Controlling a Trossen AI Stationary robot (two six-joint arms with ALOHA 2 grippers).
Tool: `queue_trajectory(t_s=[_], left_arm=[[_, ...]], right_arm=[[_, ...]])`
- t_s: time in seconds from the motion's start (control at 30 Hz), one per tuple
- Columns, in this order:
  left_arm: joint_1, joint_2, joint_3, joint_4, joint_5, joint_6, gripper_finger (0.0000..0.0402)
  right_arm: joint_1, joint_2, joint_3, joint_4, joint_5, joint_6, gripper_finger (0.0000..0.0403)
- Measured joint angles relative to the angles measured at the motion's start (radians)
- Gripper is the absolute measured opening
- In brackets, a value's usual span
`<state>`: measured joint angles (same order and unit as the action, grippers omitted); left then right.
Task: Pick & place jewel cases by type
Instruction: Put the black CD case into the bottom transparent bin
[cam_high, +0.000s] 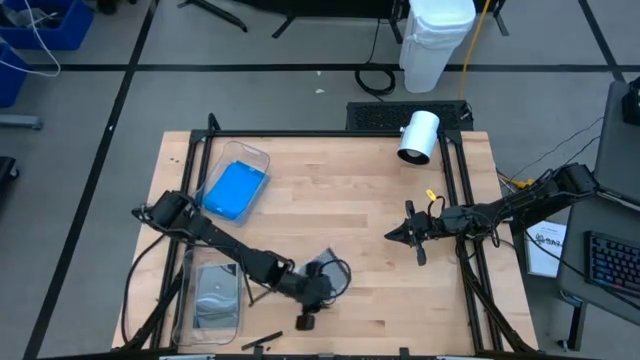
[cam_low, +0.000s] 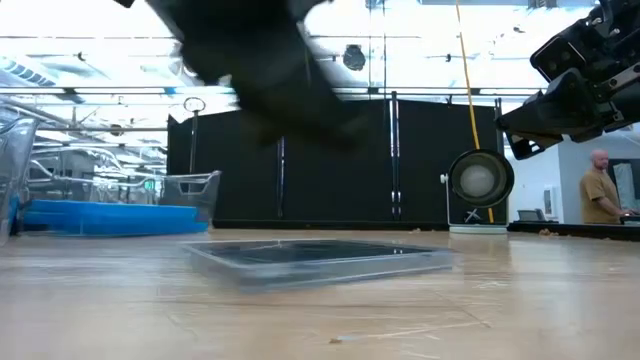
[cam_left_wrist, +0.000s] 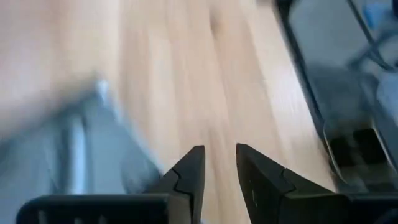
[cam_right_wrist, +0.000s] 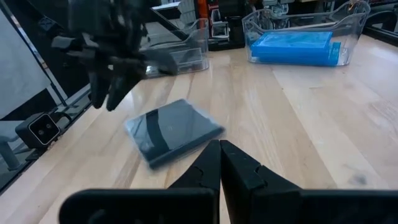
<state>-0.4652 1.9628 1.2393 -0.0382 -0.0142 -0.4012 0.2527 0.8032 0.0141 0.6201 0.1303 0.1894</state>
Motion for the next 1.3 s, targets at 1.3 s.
queue_trajectory(t_s=[1.3], left_arm=[[0.079, -0.025, -0.084, -0.435, -0.189, -0.334, 0.0097]], right_arm=[[0.024, 0.011, 0.0, 0.023, -0.001, -0.01, 0.0]])
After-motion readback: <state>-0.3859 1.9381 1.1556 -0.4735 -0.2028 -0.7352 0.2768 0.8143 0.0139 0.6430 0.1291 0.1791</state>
